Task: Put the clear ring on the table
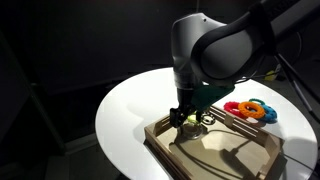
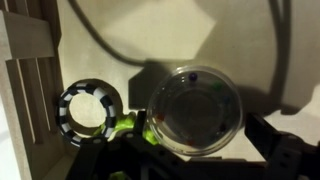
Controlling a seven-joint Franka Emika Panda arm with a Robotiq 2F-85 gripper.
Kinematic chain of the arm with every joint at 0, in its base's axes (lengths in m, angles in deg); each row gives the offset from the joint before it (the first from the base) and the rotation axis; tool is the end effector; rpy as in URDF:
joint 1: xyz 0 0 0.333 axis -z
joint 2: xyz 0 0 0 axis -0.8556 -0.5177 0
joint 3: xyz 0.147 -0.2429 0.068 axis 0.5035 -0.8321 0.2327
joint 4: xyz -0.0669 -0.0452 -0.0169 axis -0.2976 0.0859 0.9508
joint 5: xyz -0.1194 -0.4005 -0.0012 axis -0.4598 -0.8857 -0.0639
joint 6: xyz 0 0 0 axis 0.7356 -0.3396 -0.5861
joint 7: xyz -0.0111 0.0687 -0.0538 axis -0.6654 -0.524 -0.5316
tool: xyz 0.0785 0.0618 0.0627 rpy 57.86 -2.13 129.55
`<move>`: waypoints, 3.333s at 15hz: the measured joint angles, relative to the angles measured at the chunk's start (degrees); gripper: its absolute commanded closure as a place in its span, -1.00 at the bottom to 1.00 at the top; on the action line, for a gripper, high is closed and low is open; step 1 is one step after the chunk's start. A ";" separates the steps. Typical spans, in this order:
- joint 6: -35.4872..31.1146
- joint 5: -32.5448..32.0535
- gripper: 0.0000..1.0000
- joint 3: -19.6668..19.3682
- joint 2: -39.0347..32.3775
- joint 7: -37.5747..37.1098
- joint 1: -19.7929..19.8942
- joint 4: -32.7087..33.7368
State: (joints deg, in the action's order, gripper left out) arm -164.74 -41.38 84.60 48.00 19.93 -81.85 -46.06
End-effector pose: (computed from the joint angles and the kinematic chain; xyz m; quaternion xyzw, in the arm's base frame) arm 0.5512 0.3103 0.1915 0.9978 0.0321 -0.0489 0.0324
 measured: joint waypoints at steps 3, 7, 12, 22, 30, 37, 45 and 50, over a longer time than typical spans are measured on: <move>0.00 0.00 -0.54 0.00 -0.10 0.00 0.00 0.00; 0.29 0.00 -0.28 -0.03 0.03 0.00 -0.03 0.18; 1.14 0.00 -0.53 -0.01 0.60 0.00 -0.26 1.07; 1.18 -0.01 -0.94 -0.08 0.14 0.00 -0.32 1.09; 1.18 -0.01 -0.14 -0.02 -0.15 0.00 -0.69 1.09; 1.19 -0.01 0.88 -0.01 -0.25 0.00 -1.01 1.09; 1.20 0.01 0.84 -0.01 1.60 0.01 -0.92 2.69; 3.02 0.01 0.84 -0.10 5.01 0.01 -0.35 3.77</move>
State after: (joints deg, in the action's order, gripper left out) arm -161.72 -41.37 84.50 53.01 19.94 -82.19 -42.30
